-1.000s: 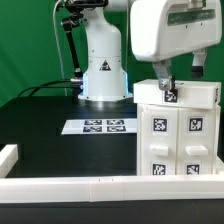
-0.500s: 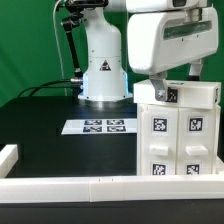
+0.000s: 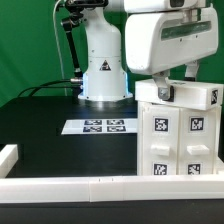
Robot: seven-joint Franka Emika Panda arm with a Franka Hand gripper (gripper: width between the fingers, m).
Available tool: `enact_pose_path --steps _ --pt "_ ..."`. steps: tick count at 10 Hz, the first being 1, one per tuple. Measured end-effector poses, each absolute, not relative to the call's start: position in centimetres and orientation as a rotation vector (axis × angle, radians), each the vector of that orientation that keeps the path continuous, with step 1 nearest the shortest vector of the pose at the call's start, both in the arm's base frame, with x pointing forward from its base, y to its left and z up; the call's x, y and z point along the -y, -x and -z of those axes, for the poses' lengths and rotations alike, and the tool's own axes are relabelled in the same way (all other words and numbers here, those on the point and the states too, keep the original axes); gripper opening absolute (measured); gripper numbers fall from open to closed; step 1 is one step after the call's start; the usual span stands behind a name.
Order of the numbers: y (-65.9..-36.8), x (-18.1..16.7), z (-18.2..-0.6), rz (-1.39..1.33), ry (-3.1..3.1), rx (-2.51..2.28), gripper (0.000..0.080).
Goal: Assemble cabinet
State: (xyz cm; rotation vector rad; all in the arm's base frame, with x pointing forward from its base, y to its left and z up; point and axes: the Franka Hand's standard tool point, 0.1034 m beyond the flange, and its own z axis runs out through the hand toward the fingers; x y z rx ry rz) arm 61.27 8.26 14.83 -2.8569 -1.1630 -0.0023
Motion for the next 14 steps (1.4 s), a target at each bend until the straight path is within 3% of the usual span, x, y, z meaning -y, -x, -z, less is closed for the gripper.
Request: enact_pose_path --steps 5,14 --pt "-61.35 -8.03 -14.85 -0.006 3.002 0.710 0.0557" --pt "-62.04 -8.89 -15.02 0.054 2.975 -0.773 0.0558"
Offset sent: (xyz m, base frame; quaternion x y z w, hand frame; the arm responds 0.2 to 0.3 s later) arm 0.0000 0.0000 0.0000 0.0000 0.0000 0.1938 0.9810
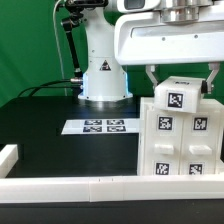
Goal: Assemble cabinet
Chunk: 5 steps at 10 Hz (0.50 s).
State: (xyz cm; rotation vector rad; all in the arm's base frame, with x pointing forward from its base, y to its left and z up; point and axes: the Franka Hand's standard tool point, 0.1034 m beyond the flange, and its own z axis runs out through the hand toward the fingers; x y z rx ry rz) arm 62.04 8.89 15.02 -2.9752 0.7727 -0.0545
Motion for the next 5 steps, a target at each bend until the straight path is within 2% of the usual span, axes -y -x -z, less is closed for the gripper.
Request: enact_pose_path --steps 5 --pt "-62.16 -8.70 -14.98 0.028 2.743 -1.340 0.0558"
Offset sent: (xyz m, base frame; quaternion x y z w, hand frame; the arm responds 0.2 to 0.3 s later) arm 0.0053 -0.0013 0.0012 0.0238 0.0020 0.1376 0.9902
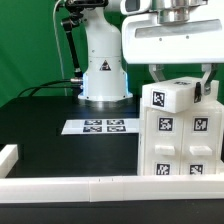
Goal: Assemble cabinet
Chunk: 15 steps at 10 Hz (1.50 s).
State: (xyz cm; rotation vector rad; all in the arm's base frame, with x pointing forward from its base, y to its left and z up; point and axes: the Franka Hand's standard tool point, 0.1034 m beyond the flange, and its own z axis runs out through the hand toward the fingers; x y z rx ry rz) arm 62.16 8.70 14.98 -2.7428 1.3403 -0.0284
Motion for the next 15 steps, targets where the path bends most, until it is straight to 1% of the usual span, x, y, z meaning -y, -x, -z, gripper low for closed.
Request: enact_pose_path --steps 1,4,6,8,10,14,15 --pt "-62.2 -8.7 -15.0 0.018 2.668 -1.475 0.0558" --pt "-62.2 -8.7 -15.0 0.009 2.556 -1.654 0.0558" --pt "-61.5 -8.9 -15.1 0.026 2.238 -2.038 0.0558" --pt "-61.3 -9.1 -15.1 0.022 1.935 -2.288 0.0558" --pt "-61.2 -8.8 -15.1 -0.001 1.733 -2.413 0.0558" --pt "-61.1 -8.8 -15.1 -0.006 1.732 -2.406 0.0569" --pt "-61.1 -9.2 -15.3 -0.015 1.733 -2.401 0.0727"
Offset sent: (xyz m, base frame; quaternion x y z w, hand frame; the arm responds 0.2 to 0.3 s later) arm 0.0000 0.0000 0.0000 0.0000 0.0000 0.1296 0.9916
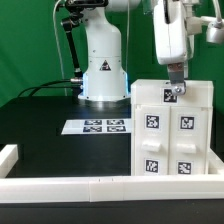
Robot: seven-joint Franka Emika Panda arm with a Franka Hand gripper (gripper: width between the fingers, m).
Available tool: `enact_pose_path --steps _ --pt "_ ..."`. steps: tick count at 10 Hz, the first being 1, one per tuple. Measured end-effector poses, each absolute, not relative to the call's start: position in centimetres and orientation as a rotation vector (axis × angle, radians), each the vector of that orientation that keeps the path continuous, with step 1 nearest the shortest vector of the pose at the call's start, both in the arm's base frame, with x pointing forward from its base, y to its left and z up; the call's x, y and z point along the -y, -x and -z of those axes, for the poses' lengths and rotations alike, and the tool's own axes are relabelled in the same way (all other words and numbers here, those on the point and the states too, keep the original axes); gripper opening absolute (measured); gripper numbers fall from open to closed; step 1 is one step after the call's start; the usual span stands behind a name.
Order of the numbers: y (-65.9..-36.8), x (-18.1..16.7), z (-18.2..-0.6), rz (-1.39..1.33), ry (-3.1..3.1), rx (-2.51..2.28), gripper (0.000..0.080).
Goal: Assemble cabinet
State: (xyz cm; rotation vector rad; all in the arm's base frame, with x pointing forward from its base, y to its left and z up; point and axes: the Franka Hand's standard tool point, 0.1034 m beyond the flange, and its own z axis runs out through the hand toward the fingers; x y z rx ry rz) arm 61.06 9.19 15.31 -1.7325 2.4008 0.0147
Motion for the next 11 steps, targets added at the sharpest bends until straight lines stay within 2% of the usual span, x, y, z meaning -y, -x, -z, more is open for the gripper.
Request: enact_pose_path --steps 1,2,5,11 --pt "-61.1 -9.7 -15.8 -0.023 1.719 -2.395 0.0727" --pt "-61.1 -10.3 -16.6 -0.029 1.710 -2.383 0.0787" --pt "-61.5 -11.6 -18.2 -0.040 1.692 -2.355 0.0797" --pt "-61.3 -11.7 -17.7 -0.039 1.723 -2.341 0.0796"
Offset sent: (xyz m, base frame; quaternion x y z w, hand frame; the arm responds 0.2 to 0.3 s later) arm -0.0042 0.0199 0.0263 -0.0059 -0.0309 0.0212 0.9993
